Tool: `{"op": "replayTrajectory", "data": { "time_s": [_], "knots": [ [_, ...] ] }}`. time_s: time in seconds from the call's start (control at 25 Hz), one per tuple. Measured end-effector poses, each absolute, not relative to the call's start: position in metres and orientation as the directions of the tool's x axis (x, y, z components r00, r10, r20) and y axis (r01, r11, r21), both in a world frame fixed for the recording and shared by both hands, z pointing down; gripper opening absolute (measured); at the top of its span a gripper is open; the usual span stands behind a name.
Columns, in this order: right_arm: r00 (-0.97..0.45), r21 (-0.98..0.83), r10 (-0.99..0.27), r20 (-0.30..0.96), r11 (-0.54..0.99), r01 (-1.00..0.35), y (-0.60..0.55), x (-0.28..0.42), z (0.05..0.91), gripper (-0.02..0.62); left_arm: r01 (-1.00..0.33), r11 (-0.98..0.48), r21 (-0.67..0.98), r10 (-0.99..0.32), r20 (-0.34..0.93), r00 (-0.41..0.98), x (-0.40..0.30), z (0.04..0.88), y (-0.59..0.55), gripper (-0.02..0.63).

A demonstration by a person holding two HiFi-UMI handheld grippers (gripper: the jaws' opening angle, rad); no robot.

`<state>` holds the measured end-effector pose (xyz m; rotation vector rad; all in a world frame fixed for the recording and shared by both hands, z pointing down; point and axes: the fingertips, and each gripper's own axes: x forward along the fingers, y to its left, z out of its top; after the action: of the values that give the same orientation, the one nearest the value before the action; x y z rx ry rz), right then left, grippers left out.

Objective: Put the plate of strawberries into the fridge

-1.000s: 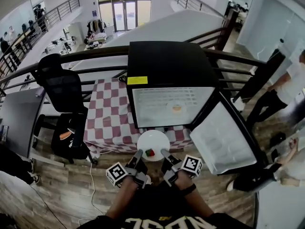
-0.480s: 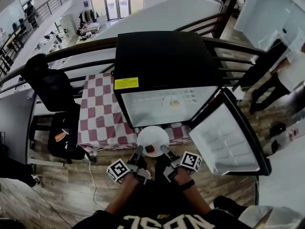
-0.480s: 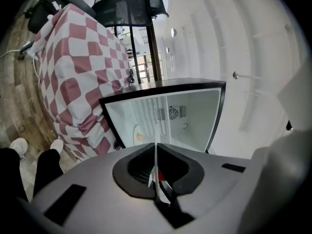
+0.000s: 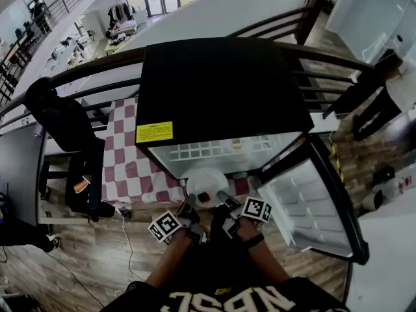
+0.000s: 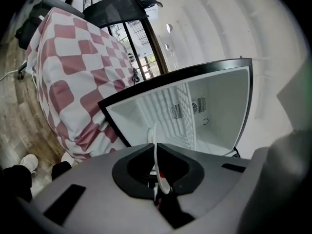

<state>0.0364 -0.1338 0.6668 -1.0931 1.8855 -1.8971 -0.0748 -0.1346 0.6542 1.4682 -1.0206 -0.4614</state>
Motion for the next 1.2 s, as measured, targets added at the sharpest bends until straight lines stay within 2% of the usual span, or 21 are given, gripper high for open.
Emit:
{"op": "replayTrajectory", "data": {
  "time_s": [0.2, 0.56, 1.2],
  "knots": [
    [-0.695, -0.948, -0.651, 0.306, -0.144, -0.283, -0.161, 0.034, 0.692, 0.035, -0.326, 0.143, 0.934, -0.814, 0.299, 0.498, -0.078, 0.680, -0.161, 0.032],
    [-0.670, -0.931, -0.647, 0.364, -0.233, -0.281, -0.190, 0.039, 0.741, 0.035, -0.350, 0.210, 0.913, -0.815, 0.361, 0.453, -0.074, 0.723, -0.190, 0.032],
    [-0.619, -0.903, -0.660, 0.425, -0.258, -0.345, -0.222, 0.044, 0.765, 0.035, -0.353, 0.230, 0.907, -0.829, 0.372, 0.417, -0.073, 0.750, -0.221, 0.032]
  ]
}}
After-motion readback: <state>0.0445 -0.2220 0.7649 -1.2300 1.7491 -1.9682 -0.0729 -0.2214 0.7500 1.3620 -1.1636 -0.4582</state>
